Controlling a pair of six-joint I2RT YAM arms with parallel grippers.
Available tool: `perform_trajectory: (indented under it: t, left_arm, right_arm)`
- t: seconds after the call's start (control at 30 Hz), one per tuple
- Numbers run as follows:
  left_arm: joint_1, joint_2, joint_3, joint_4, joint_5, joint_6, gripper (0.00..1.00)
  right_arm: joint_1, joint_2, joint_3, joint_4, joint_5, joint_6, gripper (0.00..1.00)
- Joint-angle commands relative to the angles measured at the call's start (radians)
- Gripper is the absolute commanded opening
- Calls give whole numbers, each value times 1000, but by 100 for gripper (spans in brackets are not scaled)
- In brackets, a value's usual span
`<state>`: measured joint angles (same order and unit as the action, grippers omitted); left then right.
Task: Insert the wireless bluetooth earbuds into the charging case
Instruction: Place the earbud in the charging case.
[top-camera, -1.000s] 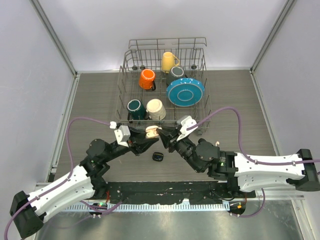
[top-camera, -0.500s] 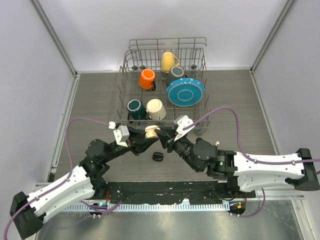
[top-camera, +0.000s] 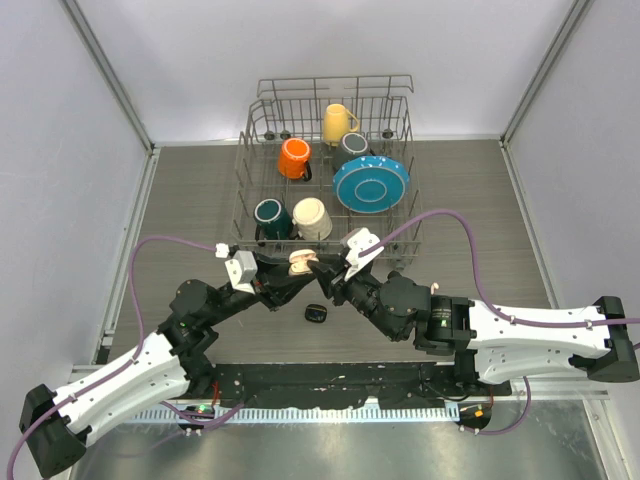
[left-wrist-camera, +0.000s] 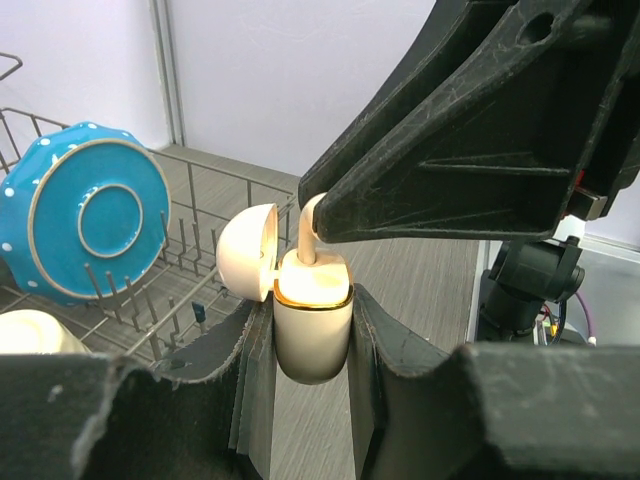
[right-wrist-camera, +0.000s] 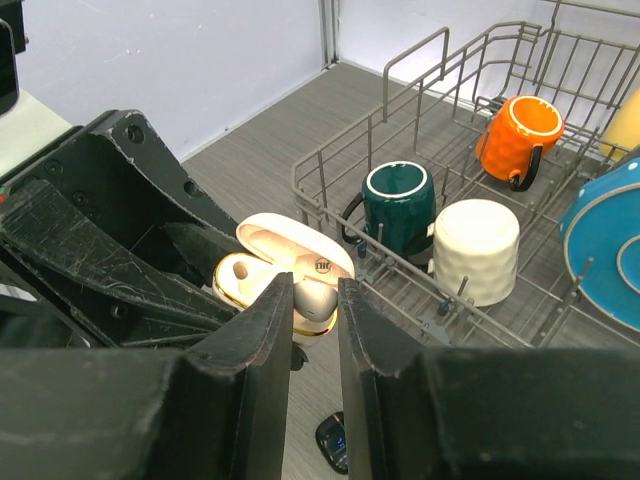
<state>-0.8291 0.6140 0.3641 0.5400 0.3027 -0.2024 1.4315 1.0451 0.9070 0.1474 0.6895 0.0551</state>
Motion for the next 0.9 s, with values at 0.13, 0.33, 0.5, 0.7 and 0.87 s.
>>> perform_trajectory:
  t: [0.13, 0.33, 0.5, 0.7, 0.87]
  left_arm:
    - [1, -7, 38, 90, -60, -2, 0]
    - [2, 0, 36, 103, -37, -6, 0]
    - [2, 4, 32, 103, -33, -5, 0]
    - [2, 1, 18, 109, -33, -6, 0]
    - [2, -3, 10, 110, -33, -6, 0]
  right_arm:
    - [12, 3, 27, -51, -81, 48, 3]
    - [10, 7, 39, -51, -71, 68, 22]
    - [10, -6, 49, -19, -58, 112, 42]
    - [9, -45, 66, 15, -19, 161, 64]
    - [-8, -88, 96, -23, 45, 244, 70]
